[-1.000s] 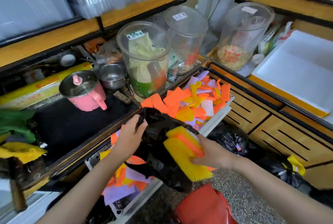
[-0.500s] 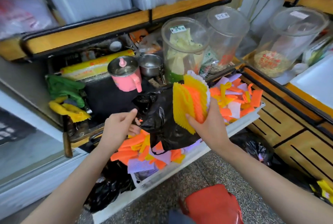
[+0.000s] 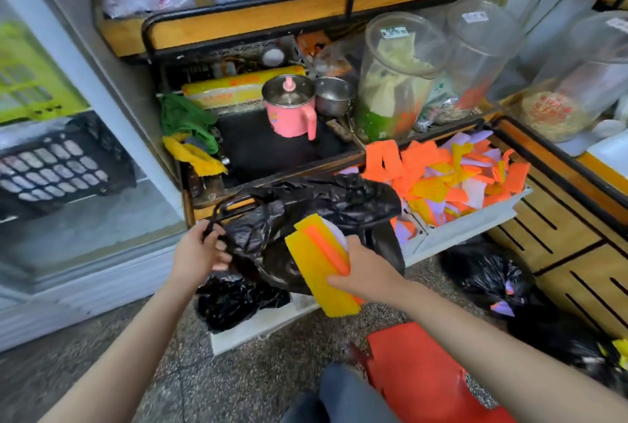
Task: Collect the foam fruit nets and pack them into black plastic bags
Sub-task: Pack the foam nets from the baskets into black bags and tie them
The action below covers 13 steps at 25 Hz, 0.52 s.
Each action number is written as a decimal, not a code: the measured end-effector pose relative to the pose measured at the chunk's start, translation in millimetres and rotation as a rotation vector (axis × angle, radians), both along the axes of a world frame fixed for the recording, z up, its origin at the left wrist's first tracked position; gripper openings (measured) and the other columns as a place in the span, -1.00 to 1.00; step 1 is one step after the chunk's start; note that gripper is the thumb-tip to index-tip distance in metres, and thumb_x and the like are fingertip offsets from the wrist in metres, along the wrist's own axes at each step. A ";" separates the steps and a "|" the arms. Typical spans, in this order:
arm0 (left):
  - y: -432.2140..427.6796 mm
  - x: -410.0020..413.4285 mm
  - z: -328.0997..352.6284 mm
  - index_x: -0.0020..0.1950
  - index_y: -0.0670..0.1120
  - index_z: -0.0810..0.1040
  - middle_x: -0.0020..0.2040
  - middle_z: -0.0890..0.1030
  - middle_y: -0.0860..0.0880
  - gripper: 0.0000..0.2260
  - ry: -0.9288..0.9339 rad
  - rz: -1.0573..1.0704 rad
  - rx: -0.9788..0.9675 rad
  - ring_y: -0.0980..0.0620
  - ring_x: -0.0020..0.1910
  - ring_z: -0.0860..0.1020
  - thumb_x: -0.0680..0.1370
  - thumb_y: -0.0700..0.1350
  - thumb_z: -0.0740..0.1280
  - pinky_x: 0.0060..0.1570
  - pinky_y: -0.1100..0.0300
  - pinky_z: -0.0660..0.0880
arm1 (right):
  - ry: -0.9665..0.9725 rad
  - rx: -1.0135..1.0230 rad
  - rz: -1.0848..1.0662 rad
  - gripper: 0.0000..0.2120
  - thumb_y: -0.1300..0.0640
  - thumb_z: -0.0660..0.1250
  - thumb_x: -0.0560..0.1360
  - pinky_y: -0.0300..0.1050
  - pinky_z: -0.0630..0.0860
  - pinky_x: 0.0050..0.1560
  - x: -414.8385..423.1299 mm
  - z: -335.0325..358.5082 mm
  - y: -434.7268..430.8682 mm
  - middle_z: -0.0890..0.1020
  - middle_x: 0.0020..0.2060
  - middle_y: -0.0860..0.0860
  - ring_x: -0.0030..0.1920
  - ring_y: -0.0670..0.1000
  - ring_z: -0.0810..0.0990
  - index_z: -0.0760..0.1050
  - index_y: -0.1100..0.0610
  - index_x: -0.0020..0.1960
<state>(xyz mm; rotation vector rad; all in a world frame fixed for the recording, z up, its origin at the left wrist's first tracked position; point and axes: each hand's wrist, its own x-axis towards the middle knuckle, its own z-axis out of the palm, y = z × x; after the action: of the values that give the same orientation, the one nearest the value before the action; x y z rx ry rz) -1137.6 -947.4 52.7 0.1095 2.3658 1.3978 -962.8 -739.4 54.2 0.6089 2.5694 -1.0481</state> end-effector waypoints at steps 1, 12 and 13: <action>-4.9 0.9 1.5 -0.02 -0.20 0.42 -0.25 0.48 -0.21 -0.87 0.010 0.070 0.057 0.01 -0.44 0.52 0.64 -0.27 0.10 -0.50 0.33 0.49 | -0.017 -0.005 0.023 -0.58 -0.07 0.35 0.47 -0.12 0.23 -0.40 2.0 1.0 -4.6 0.32 -0.32 0.00 -0.37 0.00 0.38 0.17 0.08 0.08; -12.8 -8.6 46.9 -0.32 -0.16 0.30 -0.36 0.35 -0.12 -0.75 0.354 0.416 0.253 0.03 -0.33 0.32 0.43 -0.12 0.34 -0.30 0.17 0.30 | 0.033 0.077 0.108 -0.41 0.00 0.39 0.42 -0.09 0.36 -0.32 7.7 12.3 -6.3 0.49 -0.19 0.00 -0.21 0.02 0.53 0.20 0.12 0.33; -15.1 -10.9 46.6 -0.33 -0.20 0.29 -0.36 0.32 -0.11 -0.68 0.357 0.398 0.283 0.04 -0.32 0.31 0.42 -0.05 0.35 -0.25 0.16 0.32 | 0.099 0.061 0.026 -0.42 0.00 0.40 0.42 -0.03 0.42 -0.26 4.8 14.4 -6.4 0.52 -0.16 0.04 -0.15 0.07 0.56 0.21 0.12 0.32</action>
<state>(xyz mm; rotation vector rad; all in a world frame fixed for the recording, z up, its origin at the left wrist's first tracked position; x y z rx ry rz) -1148.4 -962.4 99.3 -0.0439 2.5525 2.0493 -958.0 -745.9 68.6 0.5498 2.6962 -1.0186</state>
